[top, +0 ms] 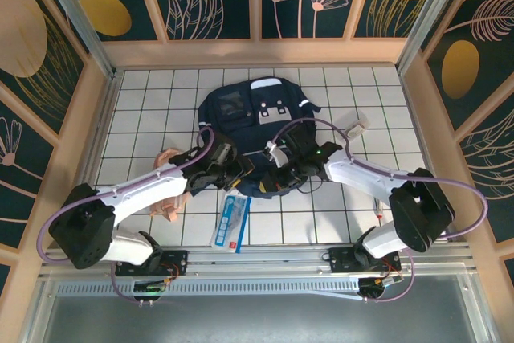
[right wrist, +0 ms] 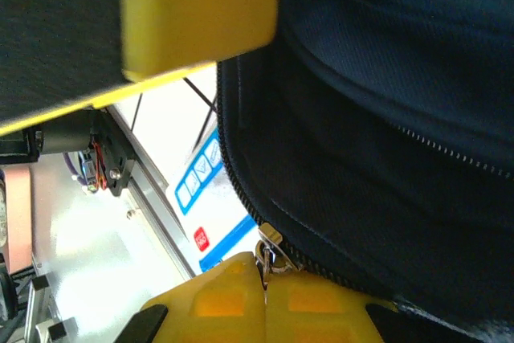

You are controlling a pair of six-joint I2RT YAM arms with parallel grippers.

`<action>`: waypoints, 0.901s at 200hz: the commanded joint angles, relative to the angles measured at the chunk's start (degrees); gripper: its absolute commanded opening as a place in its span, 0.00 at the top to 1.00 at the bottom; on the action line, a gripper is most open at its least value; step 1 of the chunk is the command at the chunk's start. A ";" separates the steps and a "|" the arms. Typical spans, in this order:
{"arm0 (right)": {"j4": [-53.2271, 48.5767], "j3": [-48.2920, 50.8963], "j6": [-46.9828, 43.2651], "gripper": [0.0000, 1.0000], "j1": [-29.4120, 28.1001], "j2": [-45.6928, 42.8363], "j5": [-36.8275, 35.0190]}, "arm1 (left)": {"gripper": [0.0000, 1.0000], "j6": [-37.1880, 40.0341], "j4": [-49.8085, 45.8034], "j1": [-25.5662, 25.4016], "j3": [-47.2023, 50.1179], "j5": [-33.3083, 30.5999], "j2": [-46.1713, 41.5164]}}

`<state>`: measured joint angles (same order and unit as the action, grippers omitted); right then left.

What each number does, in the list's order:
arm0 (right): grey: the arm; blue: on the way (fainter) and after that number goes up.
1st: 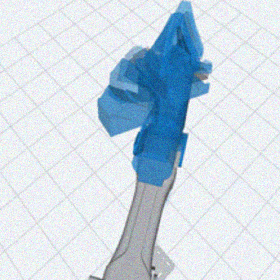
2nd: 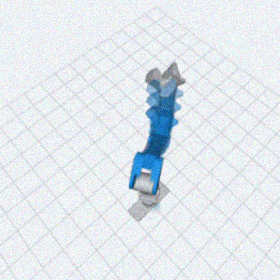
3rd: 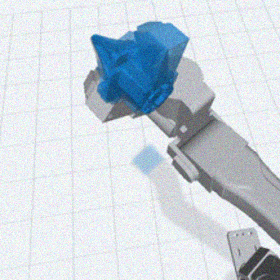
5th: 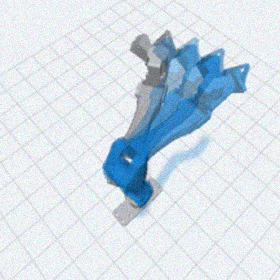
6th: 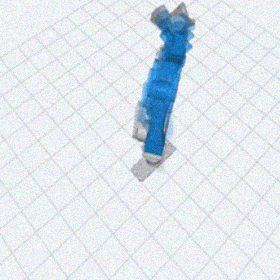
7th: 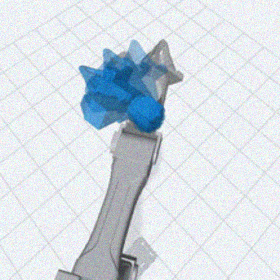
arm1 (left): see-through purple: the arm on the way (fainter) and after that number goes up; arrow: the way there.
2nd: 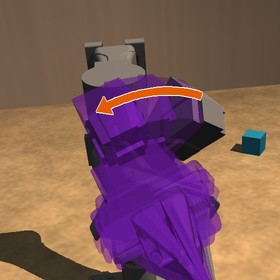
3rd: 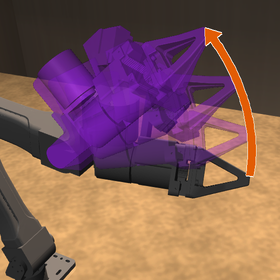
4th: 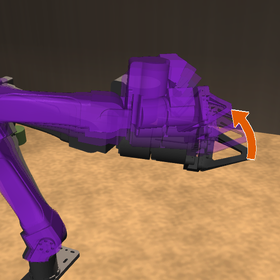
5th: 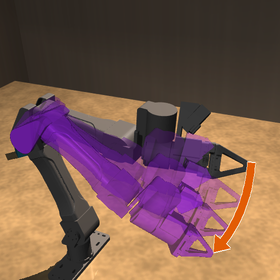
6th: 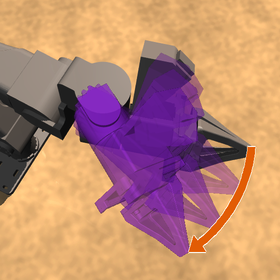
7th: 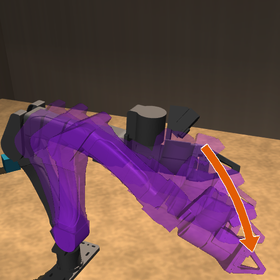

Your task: Pack the student bag

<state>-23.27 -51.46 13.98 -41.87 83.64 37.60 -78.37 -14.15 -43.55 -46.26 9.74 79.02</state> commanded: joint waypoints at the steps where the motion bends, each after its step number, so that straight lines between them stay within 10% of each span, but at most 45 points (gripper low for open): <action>1: -1.72 -3.16 -3.11 1.00 -0.50 0.07 0.98 | 0.47 -6.56 0.89 -0.92 1.46 -2.02 -0.59; 30: -5.08 -3.08 -0.73 1.00 -0.61 0.45 -7.38 | 0.52 -10.26 2.04 -4.39 2.76 -5.56 2.71; 83: -3.01 -0.40 4.72 0.97 -1.52 2.65 -14.59 | 0.91 -9.92 5.66 -4.83 1.93 -7.09 6.09; 180: 2.86 -0.38 6.67 0.79 -3.42 4.73 -16.91 | 0.99 -10.62 9.15 -4.81 5.65 -5.98 4.61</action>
<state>-23.46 -52.45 19.90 -44.31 87.39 23.09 -88.07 -7.05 -48.38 -41.69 4.84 84.75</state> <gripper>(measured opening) 0.198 0.049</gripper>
